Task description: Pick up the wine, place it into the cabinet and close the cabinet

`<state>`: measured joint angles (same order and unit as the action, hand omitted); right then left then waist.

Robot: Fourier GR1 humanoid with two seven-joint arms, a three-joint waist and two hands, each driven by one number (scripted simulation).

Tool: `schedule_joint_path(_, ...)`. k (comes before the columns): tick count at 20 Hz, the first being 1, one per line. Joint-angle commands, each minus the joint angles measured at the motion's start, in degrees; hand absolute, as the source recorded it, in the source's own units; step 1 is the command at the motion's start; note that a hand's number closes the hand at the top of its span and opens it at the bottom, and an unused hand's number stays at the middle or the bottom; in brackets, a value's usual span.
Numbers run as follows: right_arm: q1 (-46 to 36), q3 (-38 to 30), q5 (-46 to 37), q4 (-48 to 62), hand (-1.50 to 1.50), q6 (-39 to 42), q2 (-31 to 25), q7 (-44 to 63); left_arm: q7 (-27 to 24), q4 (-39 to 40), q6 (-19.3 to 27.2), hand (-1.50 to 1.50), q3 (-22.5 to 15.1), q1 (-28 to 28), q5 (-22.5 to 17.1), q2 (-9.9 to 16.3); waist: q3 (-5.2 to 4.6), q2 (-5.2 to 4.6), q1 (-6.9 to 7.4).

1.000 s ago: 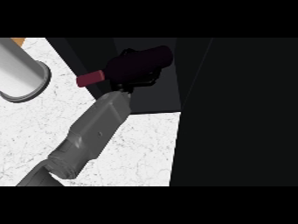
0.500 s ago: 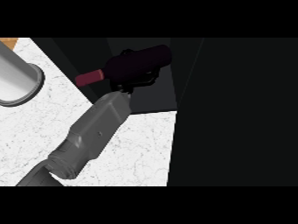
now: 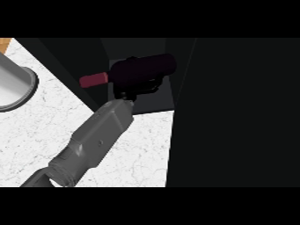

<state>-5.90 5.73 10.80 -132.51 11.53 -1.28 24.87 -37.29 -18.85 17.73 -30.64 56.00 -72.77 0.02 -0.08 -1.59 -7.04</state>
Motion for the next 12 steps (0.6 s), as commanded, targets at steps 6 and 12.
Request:
schedule_joint_path(6, -0.8, 1.0, -0.5, -0.3, -1.5, -0.8, 0.7, 0.5, -1.4, -2.4, 2.5, 1.5, -1.7, 1.8, -6.5, 0.0, -0.08, -0.29, -1.17)
schedule_joint_path(12, 0.0, 0.8, -0.2, -0.3, -1.5, -0.3, 0.4, 0.1, -5.4, -3.0, 4.1, -1.5, -3.2, -0.2, -10.7, 0.0, -0.01, -0.29, -0.94)
